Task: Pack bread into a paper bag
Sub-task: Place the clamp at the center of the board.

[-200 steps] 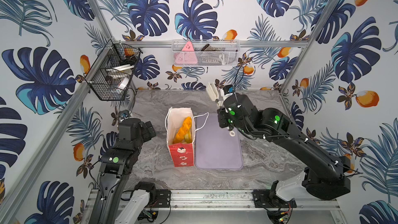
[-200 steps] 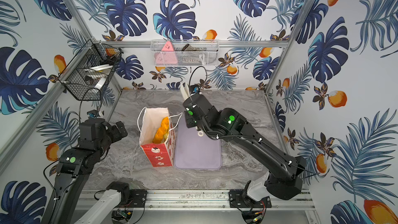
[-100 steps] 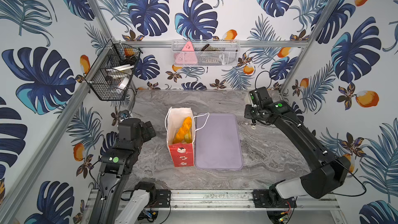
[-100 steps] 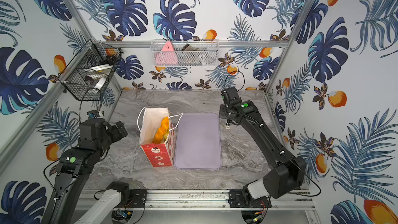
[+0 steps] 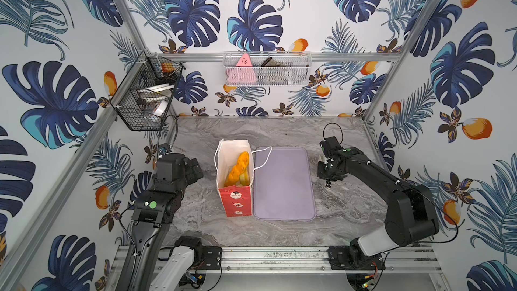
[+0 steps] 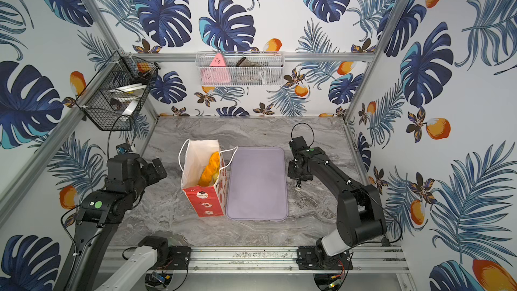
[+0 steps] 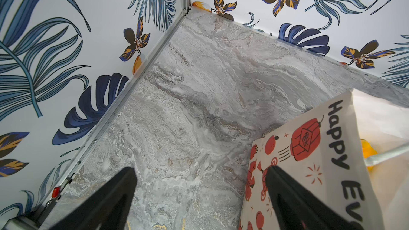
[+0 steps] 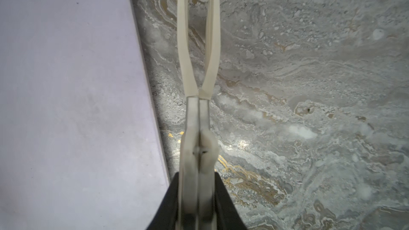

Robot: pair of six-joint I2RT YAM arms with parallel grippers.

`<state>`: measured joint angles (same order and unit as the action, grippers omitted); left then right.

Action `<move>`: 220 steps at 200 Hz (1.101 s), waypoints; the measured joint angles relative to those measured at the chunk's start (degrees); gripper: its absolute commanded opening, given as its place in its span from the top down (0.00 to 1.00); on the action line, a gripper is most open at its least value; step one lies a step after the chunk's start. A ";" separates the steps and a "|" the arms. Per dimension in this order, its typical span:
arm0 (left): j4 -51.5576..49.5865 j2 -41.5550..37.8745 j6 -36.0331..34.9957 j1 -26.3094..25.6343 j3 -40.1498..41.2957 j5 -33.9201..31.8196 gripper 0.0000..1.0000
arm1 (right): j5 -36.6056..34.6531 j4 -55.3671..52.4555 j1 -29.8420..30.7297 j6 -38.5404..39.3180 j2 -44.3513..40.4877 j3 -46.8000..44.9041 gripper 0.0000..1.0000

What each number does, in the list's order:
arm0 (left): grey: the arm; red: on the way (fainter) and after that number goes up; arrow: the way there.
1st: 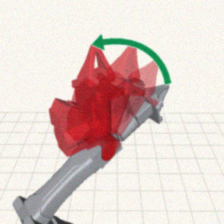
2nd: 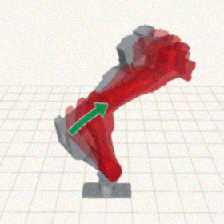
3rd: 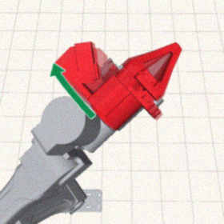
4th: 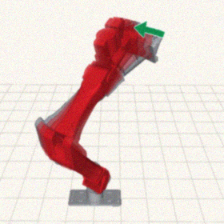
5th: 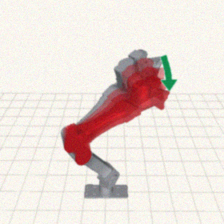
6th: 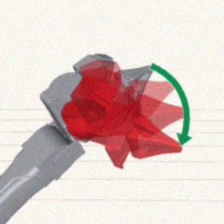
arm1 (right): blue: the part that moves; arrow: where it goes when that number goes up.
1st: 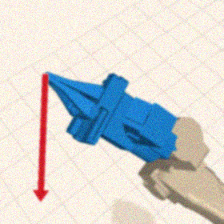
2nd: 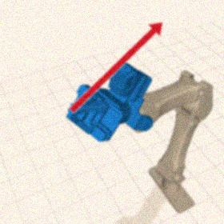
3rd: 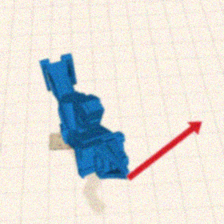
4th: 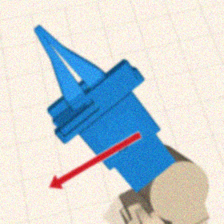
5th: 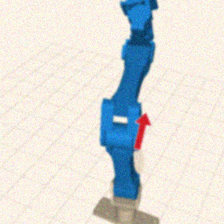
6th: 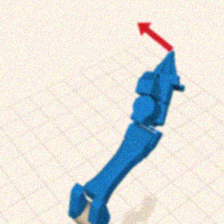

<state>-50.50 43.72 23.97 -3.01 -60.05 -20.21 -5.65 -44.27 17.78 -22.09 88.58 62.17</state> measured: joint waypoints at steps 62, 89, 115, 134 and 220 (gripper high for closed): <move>1.20 0.59 0.09 0.00 0.70 0.46 0.01 | 2.43 1.07 -0.22 0.42 9.03 1.81 1.00; 1.68 0.68 0.09 0.00 1.05 0.52 0.01 | 2.71 0.90 -0.24 0.74 13.22 1.92 1.00; 1.86 1.11 0.09 0.00 1.27 0.70 0.01 | 2.54 0.85 -0.26 1.16 14.49 1.95 0.96; 2.01 1.42 0.09 0.00 1.27 0.87 0.01 | 1.31 0.55 -0.22 1.75 15.43 2.32 0.91; 2.25 1.77 0.09 0.00 1.31 0.90 0.01 | -1.57 -3.04 -0.26 2.23 18.21 6.21 0.59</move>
<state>-48.25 45.50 24.05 -3.01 -58.74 -19.31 -7.22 -47.31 17.52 -19.86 106.78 68.38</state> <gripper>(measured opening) 0.989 0.401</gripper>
